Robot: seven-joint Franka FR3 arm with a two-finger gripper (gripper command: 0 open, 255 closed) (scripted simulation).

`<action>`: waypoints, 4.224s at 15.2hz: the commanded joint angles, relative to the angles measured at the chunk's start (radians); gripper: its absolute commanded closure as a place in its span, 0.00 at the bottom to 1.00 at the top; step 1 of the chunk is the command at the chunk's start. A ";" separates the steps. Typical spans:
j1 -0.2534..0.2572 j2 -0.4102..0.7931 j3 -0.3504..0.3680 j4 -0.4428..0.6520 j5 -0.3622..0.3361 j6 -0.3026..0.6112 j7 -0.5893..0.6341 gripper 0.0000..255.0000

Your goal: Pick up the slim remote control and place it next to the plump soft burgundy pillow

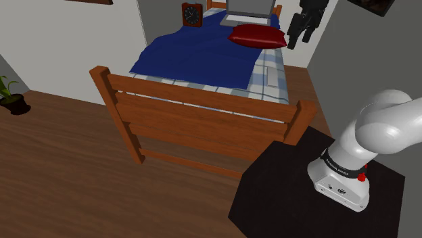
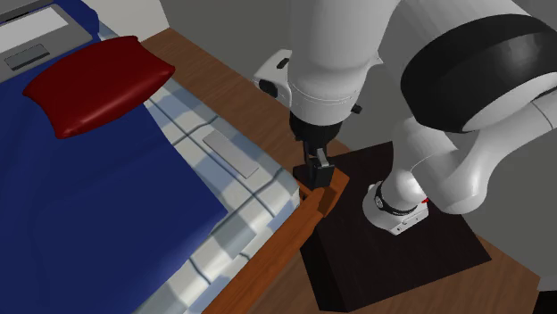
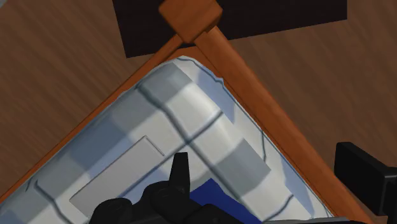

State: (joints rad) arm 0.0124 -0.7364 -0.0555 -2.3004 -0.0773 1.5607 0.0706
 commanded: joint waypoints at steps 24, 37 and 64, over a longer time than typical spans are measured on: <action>-0.199 0.635 -0.200 0.062 0.018 0.580 0.234 0.00; -0.242 0.850 -0.240 0.090 0.095 0.761 0.239 0.00; -0.238 0.779 -0.243 0.138 0.068 0.645 0.256 1.00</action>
State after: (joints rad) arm -0.2255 0.0490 -0.2978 -2.1718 -0.0073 2.2213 0.3265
